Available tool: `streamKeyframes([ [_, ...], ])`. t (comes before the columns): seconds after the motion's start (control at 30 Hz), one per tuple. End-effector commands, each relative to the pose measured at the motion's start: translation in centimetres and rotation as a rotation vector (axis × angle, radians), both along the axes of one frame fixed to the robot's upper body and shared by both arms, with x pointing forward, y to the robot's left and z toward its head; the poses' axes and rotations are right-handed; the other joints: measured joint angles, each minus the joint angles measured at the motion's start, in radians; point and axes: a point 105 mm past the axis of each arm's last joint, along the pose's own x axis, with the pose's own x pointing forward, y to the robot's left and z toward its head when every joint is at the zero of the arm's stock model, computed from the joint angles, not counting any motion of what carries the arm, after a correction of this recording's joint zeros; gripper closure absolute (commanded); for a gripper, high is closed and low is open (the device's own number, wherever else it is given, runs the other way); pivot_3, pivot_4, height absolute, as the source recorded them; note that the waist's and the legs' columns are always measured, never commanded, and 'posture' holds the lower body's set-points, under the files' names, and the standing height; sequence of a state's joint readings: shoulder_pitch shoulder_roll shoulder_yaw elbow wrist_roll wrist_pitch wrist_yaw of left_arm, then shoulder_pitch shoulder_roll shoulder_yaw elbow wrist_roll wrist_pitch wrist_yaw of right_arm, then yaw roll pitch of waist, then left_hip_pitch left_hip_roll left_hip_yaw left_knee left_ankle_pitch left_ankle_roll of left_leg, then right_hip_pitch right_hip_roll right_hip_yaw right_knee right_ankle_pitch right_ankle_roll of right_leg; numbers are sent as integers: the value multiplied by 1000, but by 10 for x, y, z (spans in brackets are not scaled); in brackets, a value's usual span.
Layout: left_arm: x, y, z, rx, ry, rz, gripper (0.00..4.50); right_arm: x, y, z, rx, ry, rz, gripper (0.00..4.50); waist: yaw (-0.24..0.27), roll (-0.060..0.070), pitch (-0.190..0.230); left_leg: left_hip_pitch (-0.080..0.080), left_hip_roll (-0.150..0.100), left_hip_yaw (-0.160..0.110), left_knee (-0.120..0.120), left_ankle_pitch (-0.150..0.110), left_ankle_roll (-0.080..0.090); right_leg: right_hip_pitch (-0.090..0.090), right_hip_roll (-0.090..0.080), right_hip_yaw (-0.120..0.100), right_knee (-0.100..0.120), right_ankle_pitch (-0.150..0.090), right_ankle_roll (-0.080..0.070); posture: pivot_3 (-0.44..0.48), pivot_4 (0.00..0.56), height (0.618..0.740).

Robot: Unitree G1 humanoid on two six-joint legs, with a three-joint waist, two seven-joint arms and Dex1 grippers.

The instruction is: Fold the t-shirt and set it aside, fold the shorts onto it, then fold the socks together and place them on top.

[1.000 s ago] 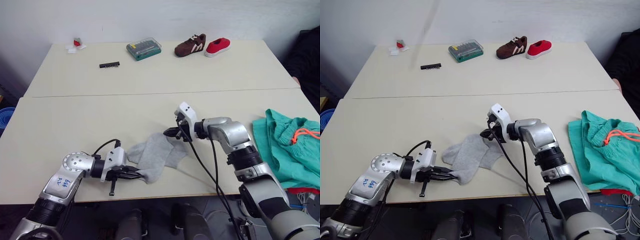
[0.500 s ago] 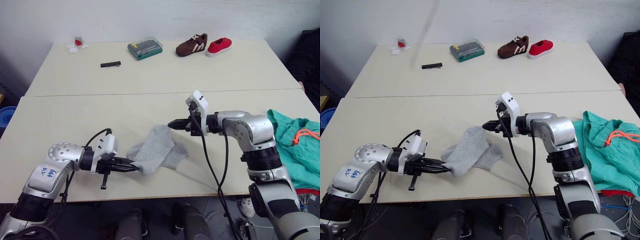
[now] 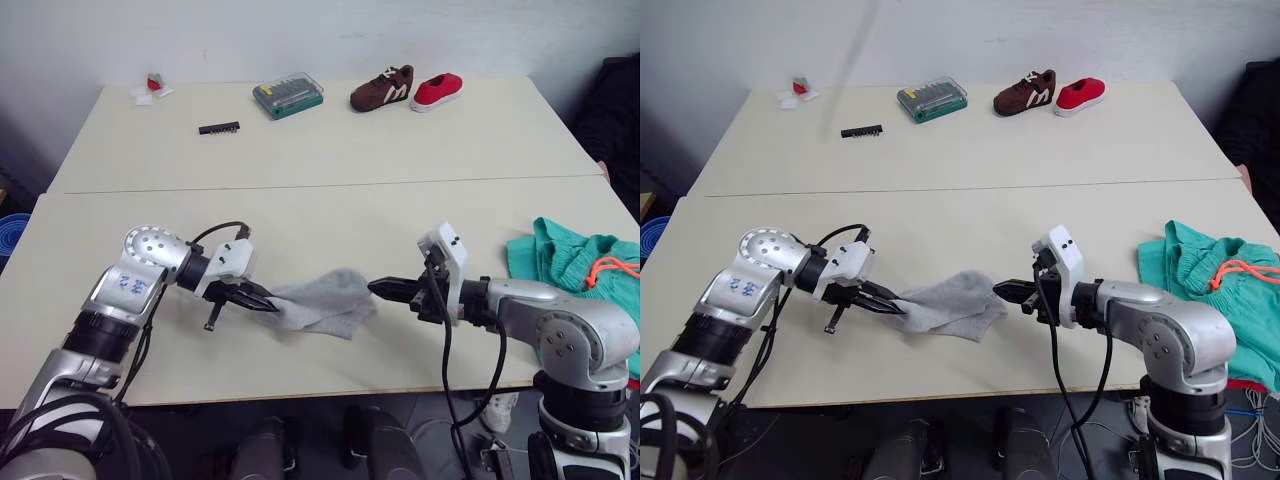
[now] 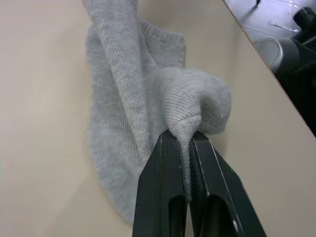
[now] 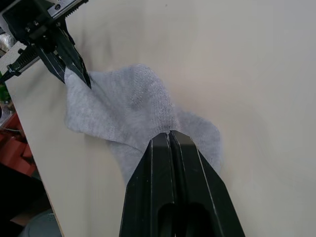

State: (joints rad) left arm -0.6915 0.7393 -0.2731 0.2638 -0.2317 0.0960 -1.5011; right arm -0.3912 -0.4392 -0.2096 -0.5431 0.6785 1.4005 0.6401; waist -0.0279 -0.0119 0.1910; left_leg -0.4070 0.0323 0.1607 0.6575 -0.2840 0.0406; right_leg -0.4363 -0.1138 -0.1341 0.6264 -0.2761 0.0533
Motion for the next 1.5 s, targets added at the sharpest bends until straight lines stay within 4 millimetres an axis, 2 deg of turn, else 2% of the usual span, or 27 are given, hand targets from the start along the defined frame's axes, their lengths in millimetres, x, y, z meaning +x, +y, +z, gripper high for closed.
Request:
streamKeyframes([
  [0.03,5,2,8,47,-36,-77,4470,-8,-3,8,15,-42,-30,4500,2,0,0,0,0,0,0,0,0,0,0,0,0,0,0,0,150,740],
  [0.17,16,7,10,93,-38,-80,4470,-13,-8,5,10,-36,-73,4500,2,0,0,0,0,0,1,0,1,0,0,0,0,0,0,0,150,740],
  [0.33,12,18,11,148,28,-84,4470,-17,-13,6,2,-37,-94,4500,-1,-1,0,-1,0,0,0,0,1,-1,0,1,0,0,0,0,150,740],
  [0.5,16,16,11,133,14,-92,4470,-18,-17,7,-4,-38,-109,4500,2,-1,0,-1,0,0,2,0,1,-1,1,1,1,0,0,0,150,740],
  [0.6,12,9,21,71,33,-99,4470,-22,-14,16,24,-51,-79,4500,3,-1,0,-2,-1,0,2,0,2,-1,0,1,1,0,1,0,150,740],
  [0.67,8,7,25,50,68,-98,4470,-26,-14,15,17,-42,-63,4500,2,-1,0,-2,0,0,2,0,2,-1,0,1,1,0,1,0,150,740],
  [0.87,-1,12,17,83,111,-107,4470,-29,-16,11,9,-20,-54,4500,0,-1,0,-2,0,0,2,0,2,-1,1,1,1,0,1,0,150,740],
  [0.97,1,15,9,116,100,-107,4470,-35,-15,0,-19,11,-33,4500,1,-1,0,-2,0,0,2,0,2,-1,1,1,1,0,1,0,150,740],
  [1.2,22,18,-17,197,-60,-102,4470,-20,-16,-25,-57,41,-94,4500,4,-2,0,-2,-1,0,5,0,3,0,1,1,1,0,2,0,150,740],
  [1.4,30,12,-8,121,-63,-63,4470,-12,-13,-24,-53,-4,-100,4500,3,-2,0,-2,-1,0,5,-1,4,0,1,1,1,0,3,0,150,740],
  [1.5,31,12,-3,93,-65,-46,3804,-11,-13,-21,-51,-39,-97,4500,3,-2,0,-2,-1,0,6,-1,4,0,1,1,1,0,3,0,150,740],
])
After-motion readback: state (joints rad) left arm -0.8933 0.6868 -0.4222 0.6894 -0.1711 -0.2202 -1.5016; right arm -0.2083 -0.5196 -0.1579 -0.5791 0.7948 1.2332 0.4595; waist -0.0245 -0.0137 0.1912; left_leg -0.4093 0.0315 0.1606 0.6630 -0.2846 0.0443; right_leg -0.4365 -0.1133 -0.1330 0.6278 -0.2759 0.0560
